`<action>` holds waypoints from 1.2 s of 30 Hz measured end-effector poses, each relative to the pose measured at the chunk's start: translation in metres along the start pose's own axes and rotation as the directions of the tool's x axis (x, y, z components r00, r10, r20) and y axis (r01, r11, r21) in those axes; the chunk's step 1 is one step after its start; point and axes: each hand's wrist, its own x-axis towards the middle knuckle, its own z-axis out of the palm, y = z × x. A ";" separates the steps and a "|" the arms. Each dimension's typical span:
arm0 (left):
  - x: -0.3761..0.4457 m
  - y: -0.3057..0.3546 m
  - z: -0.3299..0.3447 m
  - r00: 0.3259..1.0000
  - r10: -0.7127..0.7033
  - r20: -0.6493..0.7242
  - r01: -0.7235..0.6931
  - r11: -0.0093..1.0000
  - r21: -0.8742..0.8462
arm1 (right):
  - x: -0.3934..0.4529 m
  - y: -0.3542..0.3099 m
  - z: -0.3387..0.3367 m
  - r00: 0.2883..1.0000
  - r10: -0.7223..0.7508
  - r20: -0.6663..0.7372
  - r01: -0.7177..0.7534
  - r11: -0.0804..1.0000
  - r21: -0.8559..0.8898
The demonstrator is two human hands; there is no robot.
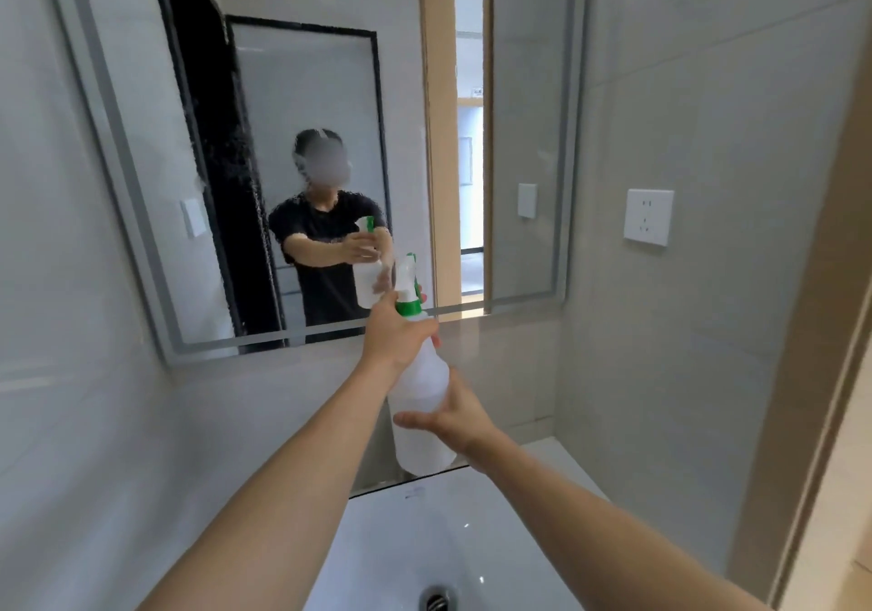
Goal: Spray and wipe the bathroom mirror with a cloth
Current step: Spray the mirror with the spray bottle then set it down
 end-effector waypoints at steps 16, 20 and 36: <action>-0.018 0.008 0.077 0.997 0.001 0.076 -0.002 1.000 0.013 | -0.023 0.037 -0.064 0.989 0.074 -0.126 -0.066 0.996 0.065; -0.023 0.010 0.097 0.990 0.018 0.137 -0.014 0.999 -0.033 | -0.034 0.043 -0.081 0.984 0.088 -0.158 -0.079 0.995 0.066; -0.051 0.017 0.169 0.985 -0.015 0.171 0.022 0.999 -0.037 | -0.072 0.067 -0.144 0.980 0.116 -0.162 -0.105 0.992 0.073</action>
